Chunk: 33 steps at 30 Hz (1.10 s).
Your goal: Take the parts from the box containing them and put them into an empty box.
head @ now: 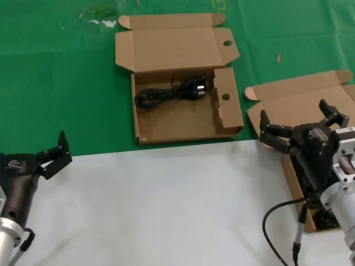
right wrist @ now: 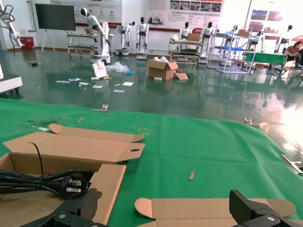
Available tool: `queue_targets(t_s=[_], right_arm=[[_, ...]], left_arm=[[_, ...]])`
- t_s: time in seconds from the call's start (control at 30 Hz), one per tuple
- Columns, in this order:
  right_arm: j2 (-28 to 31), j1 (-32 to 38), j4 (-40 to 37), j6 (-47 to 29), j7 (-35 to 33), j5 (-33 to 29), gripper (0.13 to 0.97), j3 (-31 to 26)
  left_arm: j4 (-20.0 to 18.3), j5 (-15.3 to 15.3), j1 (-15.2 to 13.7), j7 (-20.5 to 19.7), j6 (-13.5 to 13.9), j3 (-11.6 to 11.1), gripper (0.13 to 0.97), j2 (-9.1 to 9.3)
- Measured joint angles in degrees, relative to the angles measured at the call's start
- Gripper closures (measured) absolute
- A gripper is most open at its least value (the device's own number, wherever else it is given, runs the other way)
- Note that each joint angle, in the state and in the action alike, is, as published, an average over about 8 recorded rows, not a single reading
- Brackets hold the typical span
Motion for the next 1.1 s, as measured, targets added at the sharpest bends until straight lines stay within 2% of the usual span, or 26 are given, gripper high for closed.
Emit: queue_targets(t_s=[1.1], right_arm=[[0.0, 0.0, 0.0, 0.0, 0.0, 0.0, 0.129, 0.0]], left_arm=[[0.0, 0.0, 0.0, 0.0, 0.0, 0.0, 0.132, 0.0]])
